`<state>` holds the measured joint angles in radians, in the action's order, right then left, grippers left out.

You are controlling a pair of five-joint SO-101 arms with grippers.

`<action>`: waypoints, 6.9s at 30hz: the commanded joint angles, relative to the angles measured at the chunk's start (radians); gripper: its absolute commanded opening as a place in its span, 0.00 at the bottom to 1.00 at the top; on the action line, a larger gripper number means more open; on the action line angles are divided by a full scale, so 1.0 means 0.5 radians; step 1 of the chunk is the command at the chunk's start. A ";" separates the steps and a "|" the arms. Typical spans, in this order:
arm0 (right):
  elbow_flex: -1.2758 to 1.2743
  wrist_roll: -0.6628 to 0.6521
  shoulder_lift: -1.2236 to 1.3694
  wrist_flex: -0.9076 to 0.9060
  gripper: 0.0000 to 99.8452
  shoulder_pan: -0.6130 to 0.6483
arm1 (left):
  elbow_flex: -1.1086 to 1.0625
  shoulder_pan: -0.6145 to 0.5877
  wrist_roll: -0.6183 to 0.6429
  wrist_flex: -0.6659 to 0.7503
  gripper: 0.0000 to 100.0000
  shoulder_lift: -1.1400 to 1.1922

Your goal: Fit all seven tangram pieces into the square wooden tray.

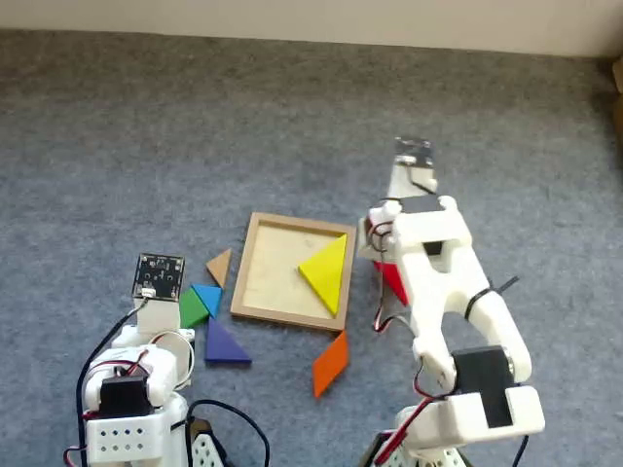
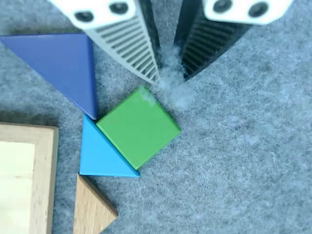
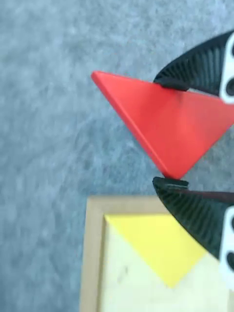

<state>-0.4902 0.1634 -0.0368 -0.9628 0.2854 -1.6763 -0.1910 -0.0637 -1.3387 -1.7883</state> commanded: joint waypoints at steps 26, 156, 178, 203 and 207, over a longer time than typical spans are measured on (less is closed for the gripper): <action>0.044 -1.510 -0.127 0.364 0.16 0.763 | -0.041 -0.017 0.006 -0.012 0.00 -0.054; -1.042 0.301 -1.300 -0.002 0.20 0.879 | -0.041 -0.017 0.006 -0.012 0.00 -0.054; -1.002 1.108 -1.263 -0.379 0.29 1.232 | -0.041 -0.017 0.006 -0.012 0.00 -0.054; -0.895 1.353 -0.631 0.020 0.13 0.974 | -0.041 -0.017 0.006 -0.012 0.00 -0.054; -0.895 1.292 -0.643 0.008 0.11 0.855 | -0.041 -0.017 0.006 -0.012 0.00 -0.054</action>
<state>-0.9843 0.8370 -0.3161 -0.9858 0.7518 -1.6763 -0.1910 -0.0637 -1.3387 -1.7883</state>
